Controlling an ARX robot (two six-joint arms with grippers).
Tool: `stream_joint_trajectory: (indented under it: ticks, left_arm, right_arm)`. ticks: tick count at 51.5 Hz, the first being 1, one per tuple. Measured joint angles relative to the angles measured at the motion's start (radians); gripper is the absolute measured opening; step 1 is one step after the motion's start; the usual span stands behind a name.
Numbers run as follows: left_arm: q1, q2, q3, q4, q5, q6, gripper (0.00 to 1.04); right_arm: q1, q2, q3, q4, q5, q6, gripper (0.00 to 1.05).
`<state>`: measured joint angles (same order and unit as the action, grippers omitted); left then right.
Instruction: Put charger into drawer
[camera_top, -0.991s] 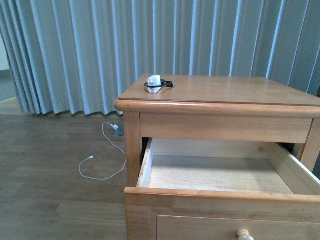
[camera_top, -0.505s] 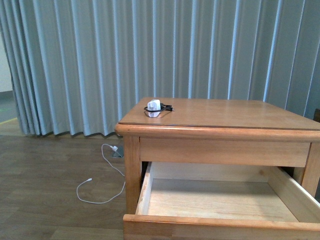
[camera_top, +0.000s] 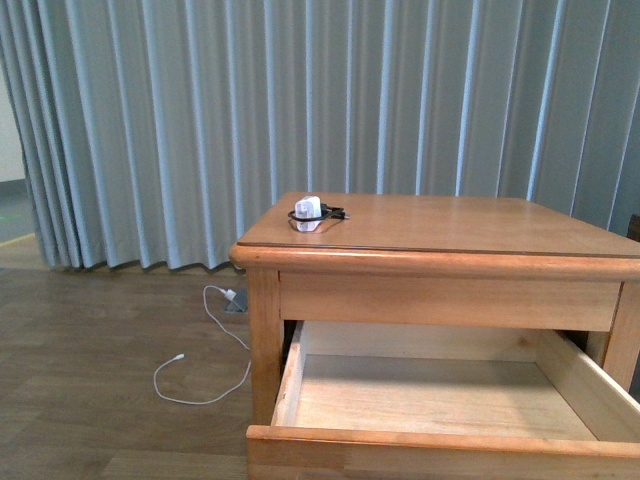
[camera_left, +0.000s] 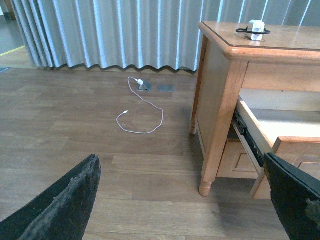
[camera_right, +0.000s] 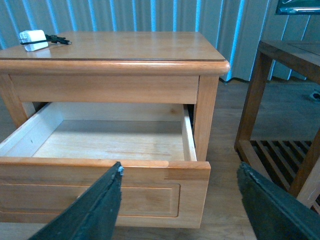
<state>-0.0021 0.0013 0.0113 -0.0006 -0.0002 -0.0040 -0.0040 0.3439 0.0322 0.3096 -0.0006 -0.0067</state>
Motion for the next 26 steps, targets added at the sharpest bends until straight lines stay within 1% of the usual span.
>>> stream_joint_trajectory:
  ticks: [1,6,7,8,9,10,11,12,14,16,17,18,21,26]
  left_arm:
    - [0.0,0.0,0.0,0.0,0.0,0.0,0.99]
    - [0.0,0.0,0.0,0.0,0.0,0.0,0.99]
    - [0.0,0.0,0.0,0.0,0.0,0.0,0.99]
    - [-0.005,0.003,0.0,0.003,-0.023,-0.001,0.99]
    - [-0.028,0.019,0.0,0.025,-0.097,-0.012,0.99]
    - [-0.042,0.032,0.0,0.042,-0.149,-0.015,0.99]
    - [-0.077,0.065,0.001,0.088,-0.248,-0.029,0.99]
    - [-0.118,0.117,0.006,0.142,-0.369,-0.044,0.99]
    - [-0.164,0.205,0.017,0.217,-0.513,-0.049,0.99]
    - [-0.191,0.31,0.035,0.298,-0.618,-0.043,0.99]
    - [-0.197,0.362,0.047,0.337,-0.647,-0.042,0.99]
    - [-0.199,0.424,0.064,0.381,-0.67,-0.042,0.99]
    - [-0.199,0.561,0.117,0.451,-0.668,-0.04,0.99]
    - [-0.216,0.767,0.22,0.526,-0.621,-0.022,0.99]
  right_arm:
    - [0.0,0.0,0.0,0.0,0.0,0.0,0.82]
    - [0.0,0.0,0.0,0.0,0.0,0.001,0.98]
    - [0.0,0.0,0.0,0.0,0.0,0.002,0.99]
    - [0.0,0.0,0.0,0.0,0.0,0.002,0.98]
    - [0.0,0.0,0.0,0.0,0.0,0.002,0.97]
    - [0.0,0.0,0.0,0.0,0.0,0.002,0.96]
    - [0.0,0.0,0.0,0.0,0.0,0.002,0.96]
    - [0.0,0.0,0.0,0.0,0.0,0.002,0.96]
    - [0.0,0.0,0.0,0.0,0.0,0.002,0.97]
    - [0.0,0.0,0.0,0.0,0.0,0.002,0.97]
    - [0.0,0.0,0.0,0.0,0.0,0.002,0.97]
    - [0.0,0.0,0.0,0.0,-0.001,0.002,0.97]
    - [0.001,0.0,0.0,0.0,0.001,0.002,0.97]
    - [0.001,0.0,0.0,0.0,0.0,0.002,0.97]
